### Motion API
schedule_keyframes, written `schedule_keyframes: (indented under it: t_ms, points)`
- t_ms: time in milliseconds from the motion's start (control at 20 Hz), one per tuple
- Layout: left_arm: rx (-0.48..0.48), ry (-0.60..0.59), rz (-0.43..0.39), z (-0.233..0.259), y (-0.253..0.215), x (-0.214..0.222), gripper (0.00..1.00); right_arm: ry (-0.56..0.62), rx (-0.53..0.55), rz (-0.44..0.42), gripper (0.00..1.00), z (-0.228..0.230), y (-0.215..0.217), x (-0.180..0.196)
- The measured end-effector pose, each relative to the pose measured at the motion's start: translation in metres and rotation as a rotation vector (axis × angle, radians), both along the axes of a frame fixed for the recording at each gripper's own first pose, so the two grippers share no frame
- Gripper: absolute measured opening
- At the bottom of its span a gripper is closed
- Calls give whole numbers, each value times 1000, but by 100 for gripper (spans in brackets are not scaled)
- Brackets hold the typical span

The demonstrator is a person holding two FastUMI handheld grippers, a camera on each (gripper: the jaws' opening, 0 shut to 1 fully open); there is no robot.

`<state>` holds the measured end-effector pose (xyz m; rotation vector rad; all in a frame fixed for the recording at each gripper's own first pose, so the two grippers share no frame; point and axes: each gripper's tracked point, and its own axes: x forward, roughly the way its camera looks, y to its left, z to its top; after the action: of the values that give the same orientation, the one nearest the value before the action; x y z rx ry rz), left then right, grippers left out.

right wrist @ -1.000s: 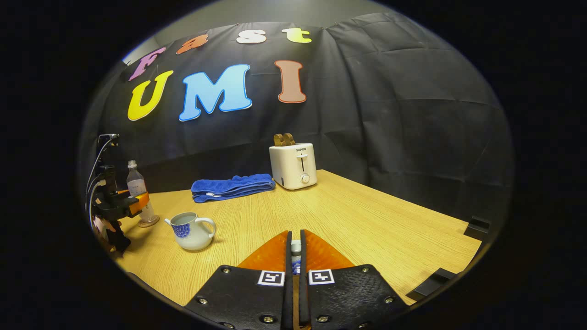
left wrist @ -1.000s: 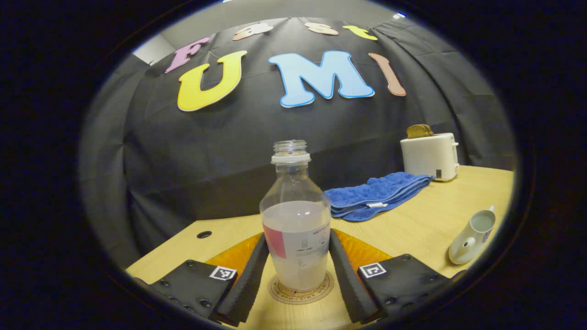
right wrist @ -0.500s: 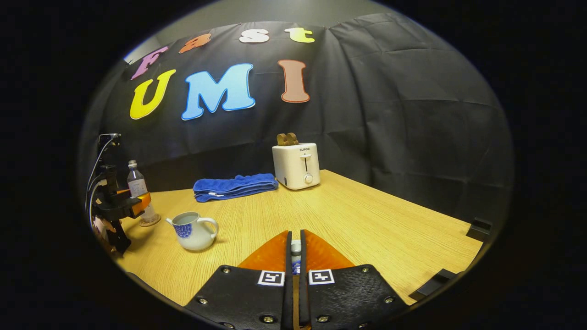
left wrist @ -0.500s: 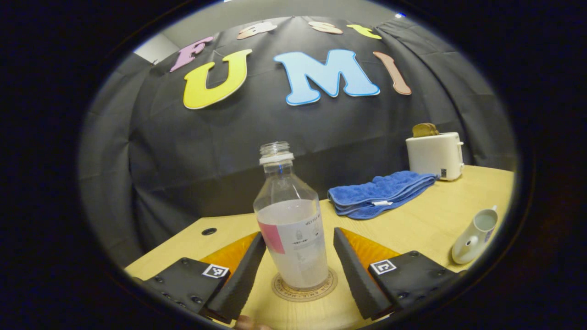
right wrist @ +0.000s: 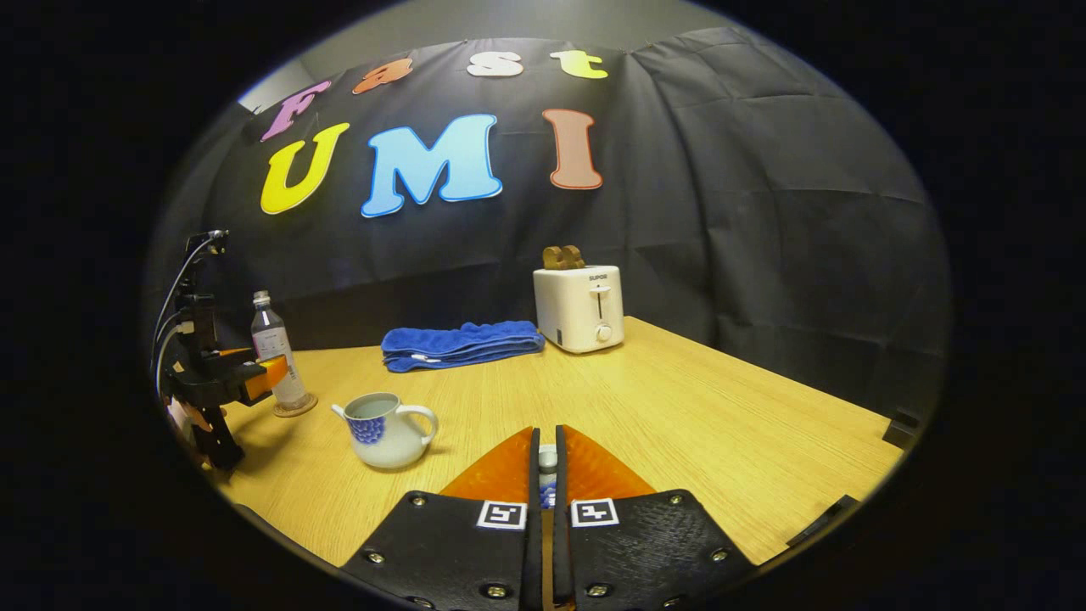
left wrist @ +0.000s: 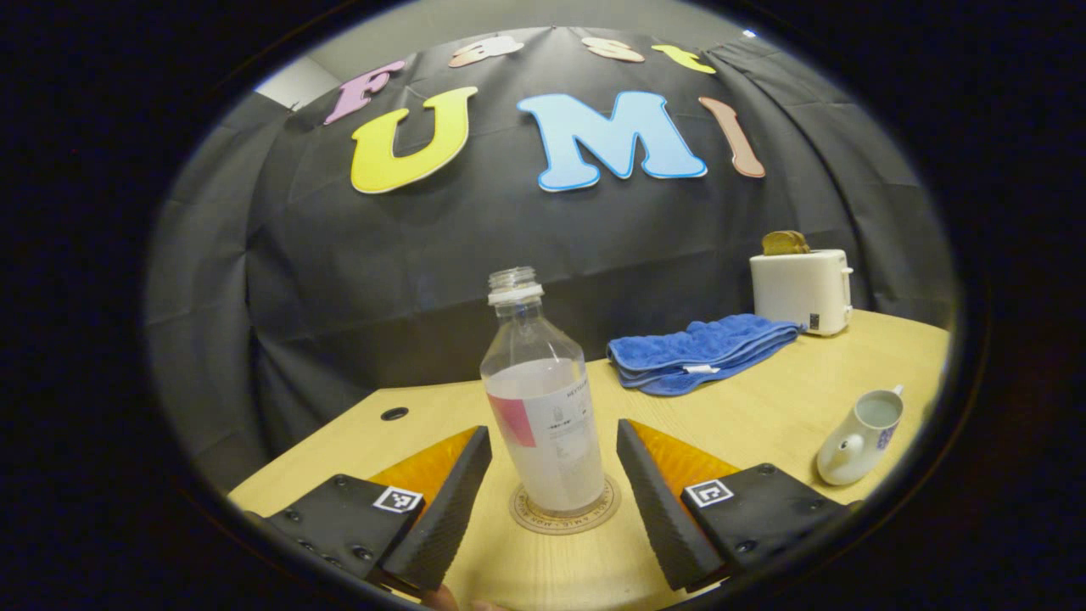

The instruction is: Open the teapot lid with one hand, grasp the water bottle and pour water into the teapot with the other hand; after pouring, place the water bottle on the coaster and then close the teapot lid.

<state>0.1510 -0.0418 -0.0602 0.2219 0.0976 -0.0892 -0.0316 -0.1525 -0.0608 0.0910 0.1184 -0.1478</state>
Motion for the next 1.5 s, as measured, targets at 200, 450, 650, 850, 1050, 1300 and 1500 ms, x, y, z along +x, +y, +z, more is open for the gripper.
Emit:
schedule_keyframes:
  t_ms: [200, 450, 650, 850, 1050, 1300, 1500]
  points:
    - [-72, 3, -22, 7, 0, -21, 100, -37, -5, 69, 5, 23, 30, 18]
    - [-94, 1, -30, 18, 16, -45, 100, -95, -34, 150, 5, 58, 72, 44]
    - [-111, -1, -36, 20, 26, -56, 100, -100, -55, 199, 5, 64, 103, 65]
    - [-129, 3, -37, 21, 34, -63, 100, -69, -38, 241, 5, 54, 127, 81]
    - [-141, -10, -34, 25, 38, -68, 100, -26, -47, 253, 5, 38, 136, 92]
    - [-141, -37, -32, 36, 40, -74, 100, 6, -44, 258, 5, 28, 141, 98]
    - [-148, -48, -32, 41, 41, -77, 100, 11, -60, 252, 5, 26, 140, 97]
